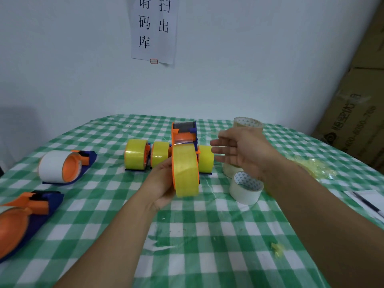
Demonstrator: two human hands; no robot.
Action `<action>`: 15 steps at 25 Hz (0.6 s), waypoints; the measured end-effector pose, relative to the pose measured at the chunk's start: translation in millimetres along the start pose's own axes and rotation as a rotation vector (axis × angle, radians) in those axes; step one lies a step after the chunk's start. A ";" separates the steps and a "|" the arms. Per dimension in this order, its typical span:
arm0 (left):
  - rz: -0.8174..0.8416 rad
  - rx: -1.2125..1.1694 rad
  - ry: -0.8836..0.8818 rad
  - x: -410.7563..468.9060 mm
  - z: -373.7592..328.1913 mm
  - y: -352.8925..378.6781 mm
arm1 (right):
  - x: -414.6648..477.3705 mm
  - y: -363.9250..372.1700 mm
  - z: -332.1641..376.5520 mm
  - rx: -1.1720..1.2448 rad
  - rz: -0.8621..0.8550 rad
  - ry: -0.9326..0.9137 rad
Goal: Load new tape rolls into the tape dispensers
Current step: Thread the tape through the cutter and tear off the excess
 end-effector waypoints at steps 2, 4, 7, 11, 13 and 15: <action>-0.032 0.005 -0.018 -5.0 3.5 -7.3 | -13.3 7.9 -13.3 -0.056 0.065 0.031; -0.049 0.014 -0.028 -15.1 4.3 -13.3 | -25.0 17.4 -29.3 -0.130 0.151 0.065; -0.090 0.036 -0.057 -33.0 5.3 -24.3 | -39.5 30.1 -57.1 -0.216 0.273 0.126; -0.119 0.118 -0.135 -51.7 14.9 -38.7 | -59.2 48.7 -85.6 -0.120 0.409 0.232; -0.139 0.176 -0.165 -57.4 21.3 -44.3 | -67.8 57.0 -93.5 -0.100 0.460 0.253; -0.135 0.241 -0.181 -61.6 26.6 -45.9 | -72.7 60.4 -100.7 -0.108 0.466 0.264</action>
Point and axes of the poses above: each hand's wrist, its own x-axis towards the middle knuckle, its own y-axis out of the palm, z = x × y, the point moved 10 cm from there along x, towards the middle knuckle, and after that the axes turned 9 degrees about x, right-handed, at the moved point
